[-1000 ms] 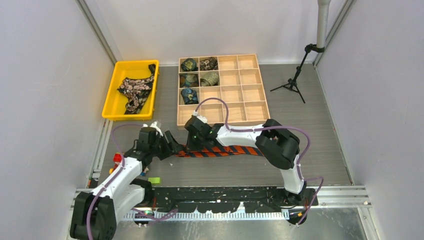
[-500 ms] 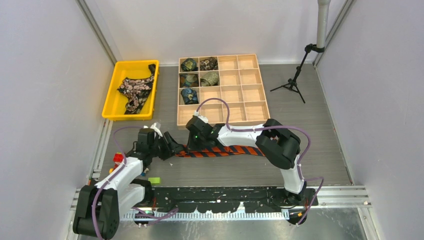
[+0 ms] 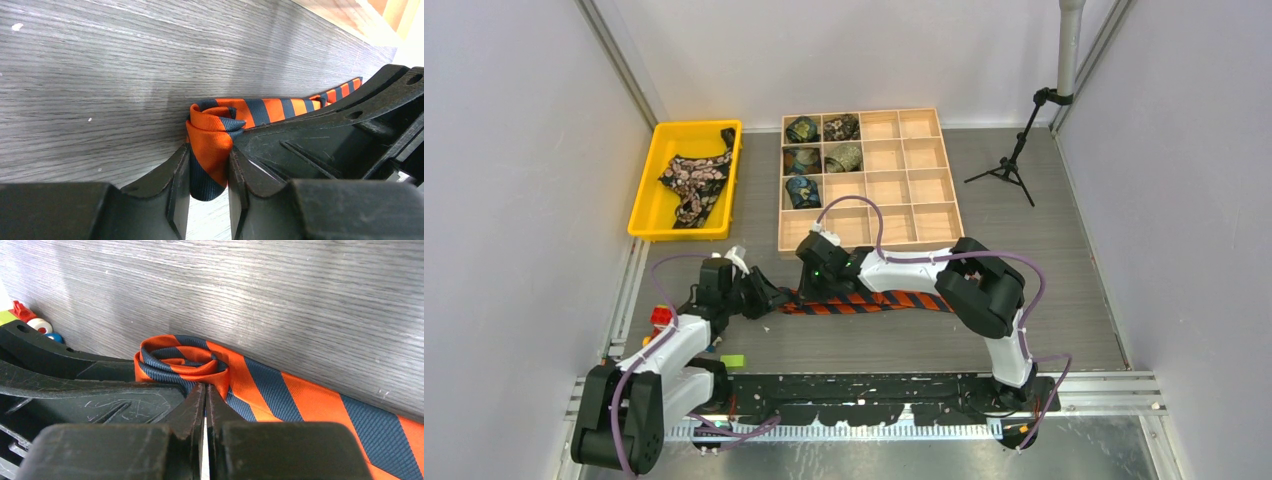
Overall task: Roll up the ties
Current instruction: Roll the tie at the center of the board.
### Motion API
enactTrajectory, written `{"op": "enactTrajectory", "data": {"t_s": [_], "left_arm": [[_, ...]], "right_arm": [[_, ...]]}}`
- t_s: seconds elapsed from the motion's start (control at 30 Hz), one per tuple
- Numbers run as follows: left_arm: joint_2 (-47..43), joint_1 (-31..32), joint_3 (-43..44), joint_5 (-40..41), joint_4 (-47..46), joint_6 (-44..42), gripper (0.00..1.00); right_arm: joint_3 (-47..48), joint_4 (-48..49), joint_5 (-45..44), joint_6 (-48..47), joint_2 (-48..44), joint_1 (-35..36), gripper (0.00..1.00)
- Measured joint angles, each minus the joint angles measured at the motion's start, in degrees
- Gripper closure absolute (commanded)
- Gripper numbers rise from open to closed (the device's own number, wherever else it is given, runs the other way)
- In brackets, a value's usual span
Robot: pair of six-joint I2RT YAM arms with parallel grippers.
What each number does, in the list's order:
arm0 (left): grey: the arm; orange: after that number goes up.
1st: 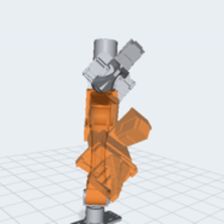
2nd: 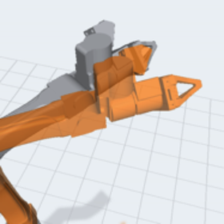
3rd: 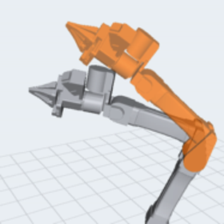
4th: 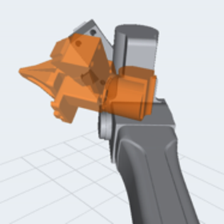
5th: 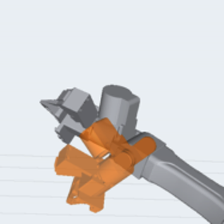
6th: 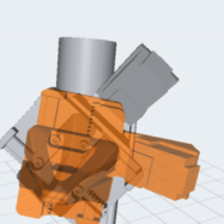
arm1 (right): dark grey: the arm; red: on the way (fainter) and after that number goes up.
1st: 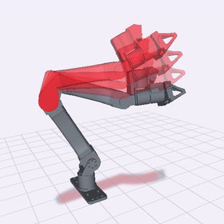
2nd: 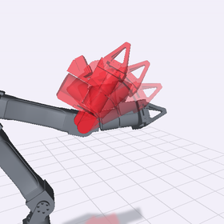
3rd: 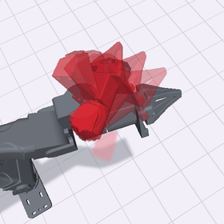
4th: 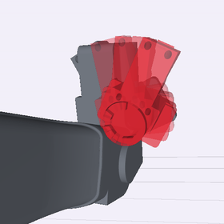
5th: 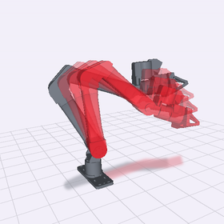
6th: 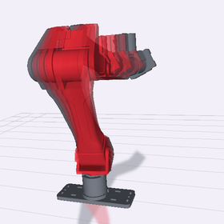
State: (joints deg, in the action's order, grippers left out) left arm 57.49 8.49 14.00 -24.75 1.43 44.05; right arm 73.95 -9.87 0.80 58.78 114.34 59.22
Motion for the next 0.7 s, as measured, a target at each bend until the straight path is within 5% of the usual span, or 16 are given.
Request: {"op": "enactTrajectory", "data": {"t_s": [0.3, 0.7], "left_arm": [[-1.6, 0.85, 2.1, 1.66, 4.57, -0.76, 0.8], [-2.95, 9.57, 9.25, 13.7, 15.67, -2.6, 0.81]], "right_arm": [[3.08, -4.68, -0.35, -1.97, 0.0, -0.22, 0.91], [3.52, -5.57, -0.2, -2.38, 0.0, -0.2, 0.91]]}}
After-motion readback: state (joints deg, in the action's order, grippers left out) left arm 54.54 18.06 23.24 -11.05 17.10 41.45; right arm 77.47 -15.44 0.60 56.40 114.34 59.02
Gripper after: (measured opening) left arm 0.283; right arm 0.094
